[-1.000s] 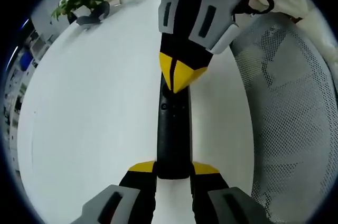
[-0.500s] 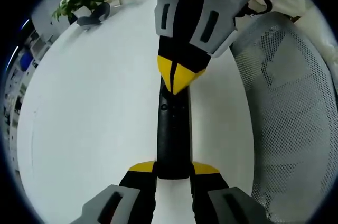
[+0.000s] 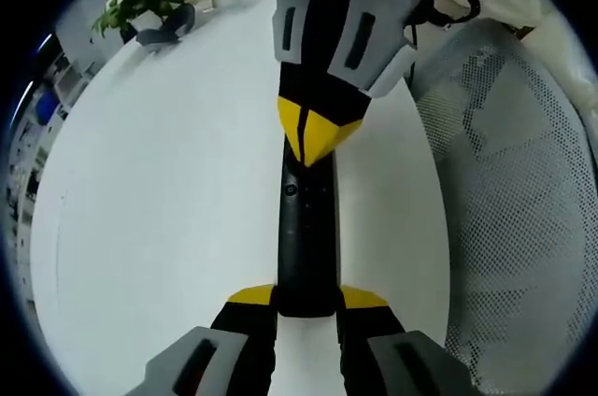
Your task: Press the specified remote control buttons in sequence, fully releasing each button before pressing the next.
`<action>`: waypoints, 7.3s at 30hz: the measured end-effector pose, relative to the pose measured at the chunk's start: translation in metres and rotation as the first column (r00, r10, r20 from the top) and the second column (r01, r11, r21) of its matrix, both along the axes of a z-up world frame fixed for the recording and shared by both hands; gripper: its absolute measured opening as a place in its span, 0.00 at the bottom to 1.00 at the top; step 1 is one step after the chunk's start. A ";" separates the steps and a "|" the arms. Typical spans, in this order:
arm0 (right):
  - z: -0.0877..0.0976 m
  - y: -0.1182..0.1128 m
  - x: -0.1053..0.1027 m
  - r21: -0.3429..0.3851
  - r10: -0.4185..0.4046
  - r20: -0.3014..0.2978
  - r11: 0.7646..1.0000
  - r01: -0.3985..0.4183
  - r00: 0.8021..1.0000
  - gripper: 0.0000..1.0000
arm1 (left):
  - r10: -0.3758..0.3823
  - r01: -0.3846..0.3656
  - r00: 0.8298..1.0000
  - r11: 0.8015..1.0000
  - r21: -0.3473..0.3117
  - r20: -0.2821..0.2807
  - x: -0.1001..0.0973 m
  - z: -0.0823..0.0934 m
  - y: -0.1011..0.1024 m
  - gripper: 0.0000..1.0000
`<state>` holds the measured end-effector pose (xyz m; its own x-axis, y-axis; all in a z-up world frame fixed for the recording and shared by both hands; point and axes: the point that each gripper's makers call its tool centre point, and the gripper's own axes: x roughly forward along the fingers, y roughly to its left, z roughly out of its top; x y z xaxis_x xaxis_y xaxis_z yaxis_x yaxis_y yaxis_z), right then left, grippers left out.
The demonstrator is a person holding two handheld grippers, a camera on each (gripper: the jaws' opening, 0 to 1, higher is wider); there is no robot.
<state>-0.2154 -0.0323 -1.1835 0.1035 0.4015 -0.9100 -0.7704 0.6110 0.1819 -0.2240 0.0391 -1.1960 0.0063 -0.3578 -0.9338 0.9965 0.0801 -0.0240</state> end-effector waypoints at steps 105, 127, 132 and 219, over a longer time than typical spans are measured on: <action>-0.002 0.024 -0.002 0.043 -0.008 -0.085 0.999 0.012 0.996 0.00 | 0.033 -0.033 0.999 0.999 -0.031 -0.001 0.000 0.001 0.000 0.22; 0.001 0.024 -0.008 0.056 -0.038 -0.101 0.998 0.043 0.994 0.00 | 0.035 -0.035 0.999 0.999 -0.029 0.001 0.000 0.001 0.000 0.22; 0.002 0.024 -0.010 0.056 -0.036 -0.104 0.998 0.042 0.994 0.00 | 0.036 -0.036 0.999 0.999 -0.034 -0.002 0.001 0.000 0.000 0.22; 0.001 0.037 -0.005 0.098 -0.019 -0.022 0.995 0.021 1.000 0.00 | 0.023 -0.021 1.000 0.992 -0.125 0.013 0.000 0.002 0.000 0.22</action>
<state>-0.2201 0.0051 -1.1826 0.0934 0.4873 -0.8682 -0.7535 0.6046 0.2583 -0.2239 0.0387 -1.1942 0.0291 -0.4712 -0.8816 0.9948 0.0997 -0.0204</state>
